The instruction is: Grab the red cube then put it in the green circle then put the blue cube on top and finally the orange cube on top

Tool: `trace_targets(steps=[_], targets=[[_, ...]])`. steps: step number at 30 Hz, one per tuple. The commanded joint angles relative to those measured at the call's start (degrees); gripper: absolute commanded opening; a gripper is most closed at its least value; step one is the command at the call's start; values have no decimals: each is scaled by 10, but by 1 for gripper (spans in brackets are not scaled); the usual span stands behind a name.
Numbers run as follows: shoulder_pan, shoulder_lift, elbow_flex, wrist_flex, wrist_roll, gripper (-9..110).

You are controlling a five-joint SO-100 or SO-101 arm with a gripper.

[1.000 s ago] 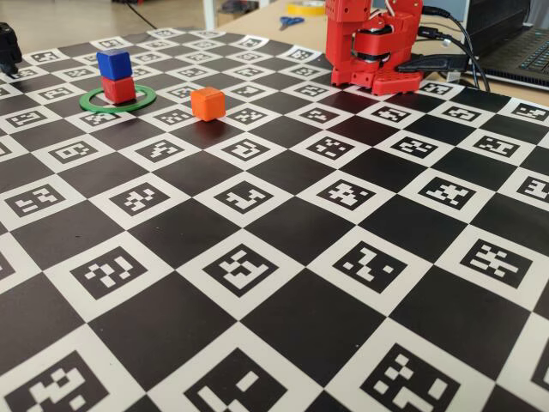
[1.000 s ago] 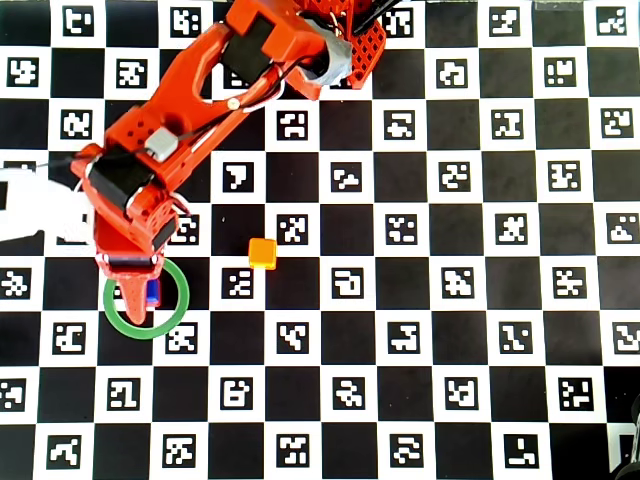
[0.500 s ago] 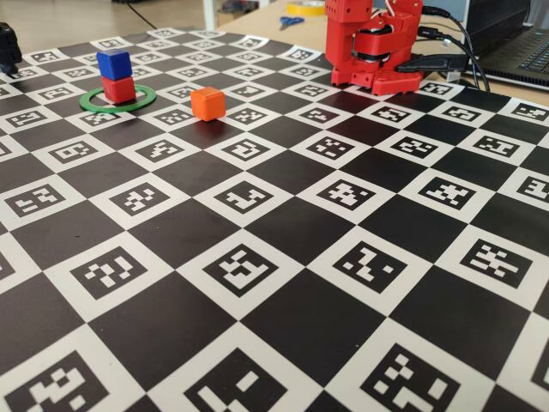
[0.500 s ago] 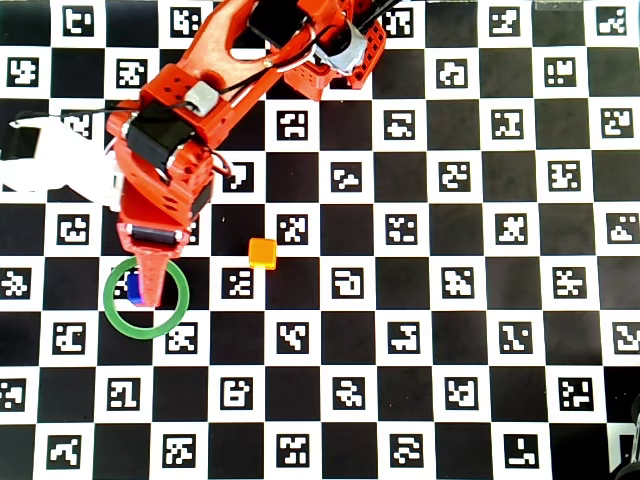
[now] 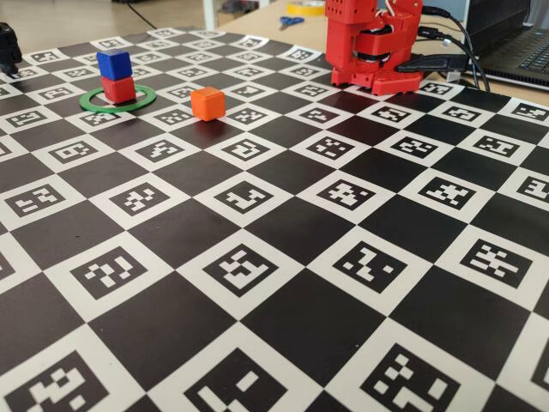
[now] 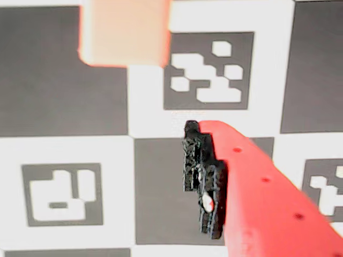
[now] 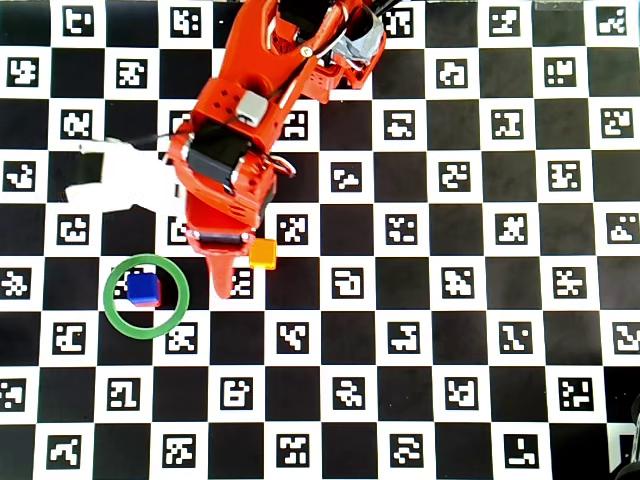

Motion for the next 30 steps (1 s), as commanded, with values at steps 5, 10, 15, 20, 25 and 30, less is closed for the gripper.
trace_targets(steps=[5, 10, 15, 20, 25, 30], targets=[[-3, 43, 54, 5, -7, 47], [-2, 41, 99, -33, 8, 47], [-13, 44, 152, -78, 28, 47], [-19, 45, 201, -134, 40, 47], [-26, 45, 236, -173, 47, 47], [-34, 43, 258, -202, 54, 47]])
